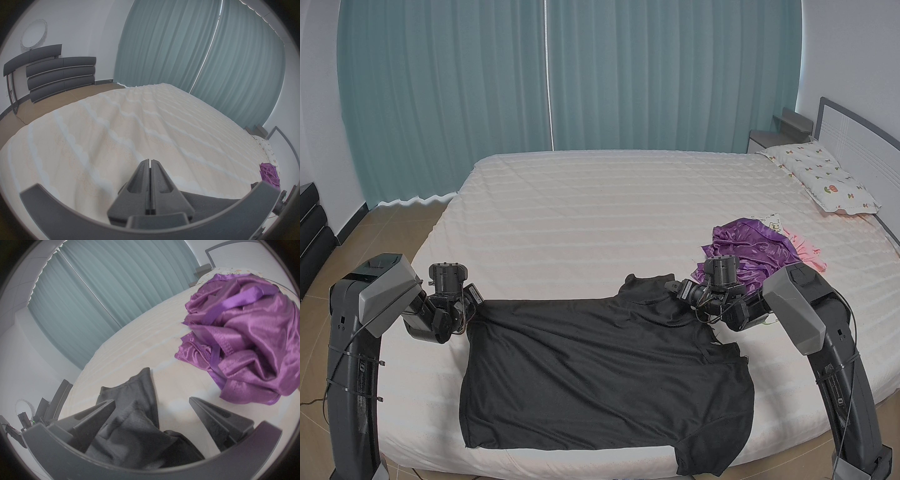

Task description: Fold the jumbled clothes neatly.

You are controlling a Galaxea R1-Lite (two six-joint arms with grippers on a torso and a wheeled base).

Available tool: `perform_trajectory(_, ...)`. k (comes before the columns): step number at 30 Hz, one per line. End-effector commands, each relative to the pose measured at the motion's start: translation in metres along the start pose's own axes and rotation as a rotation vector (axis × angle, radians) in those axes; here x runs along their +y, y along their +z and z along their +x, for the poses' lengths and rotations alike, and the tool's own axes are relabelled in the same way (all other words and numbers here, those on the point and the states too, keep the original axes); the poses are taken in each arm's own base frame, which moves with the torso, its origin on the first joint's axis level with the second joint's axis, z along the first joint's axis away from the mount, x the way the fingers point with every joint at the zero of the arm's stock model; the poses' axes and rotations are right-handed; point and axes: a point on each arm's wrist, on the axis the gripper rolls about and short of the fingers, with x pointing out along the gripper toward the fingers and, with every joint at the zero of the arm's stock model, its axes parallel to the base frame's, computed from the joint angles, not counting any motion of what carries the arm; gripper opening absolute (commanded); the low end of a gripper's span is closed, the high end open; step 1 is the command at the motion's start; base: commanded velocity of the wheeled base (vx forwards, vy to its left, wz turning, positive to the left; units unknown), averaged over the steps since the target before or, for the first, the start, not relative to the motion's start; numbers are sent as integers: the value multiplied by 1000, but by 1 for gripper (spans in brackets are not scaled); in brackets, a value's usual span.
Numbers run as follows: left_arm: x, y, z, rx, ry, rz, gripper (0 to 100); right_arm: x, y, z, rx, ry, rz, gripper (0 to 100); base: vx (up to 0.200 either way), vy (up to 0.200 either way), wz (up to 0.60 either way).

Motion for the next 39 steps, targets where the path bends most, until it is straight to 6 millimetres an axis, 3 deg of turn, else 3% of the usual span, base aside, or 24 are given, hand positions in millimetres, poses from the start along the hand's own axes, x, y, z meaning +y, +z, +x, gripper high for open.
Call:
perform_trajectory(1, 0, -1, 0, 3, 1, 1, 0, -5, -10, 8, 8, -3, 1, 0, 0, 0, 0)
perform_trajectory(6, 0, -1, 1, 1, 1, 1, 0, -5, -4, 7, -19, -5, 21, 0, 0, 0, 0)
perform_trajectory(10, -1, 2, 3, -9, -4, -1, 0, 1, 12, 6, -94, 24, 42, 0, 0, 0, 0)
perform_trajectory(16, -14, 19, 10, -77, -44, -15, 0, 21, 63, -2, -294, 51, 54, 0, 0, 0, 0)
perform_trajectory(22, -27, 37, 22, -151, -87, -33, 0, 22, 80, -9, -362, 57, 56, 0, 0, 0, 0)
perform_trajectory(26, -36, 44, 32, -184, -108, -44, 0, 11, 90, -12, -417, 40, 57, 0, 0, 0, 0)
perform_trajectory(32, -44, 47, 36, -213, -134, -49, 0, 9, 96, -14, -468, 35, 53, 0, 0, 0, 0)
perform_trajectory(34, -46, 46, 36, -210, -135, -48, 0, 11, 106, -21, -486, 43, 46, 0, 0, 0, 0)
perform_trajectory(39, -41, 32, 40, -146, -99, 16, 0, 9, 110, -23, -488, 30, 4, 0, 0, 0, 0)
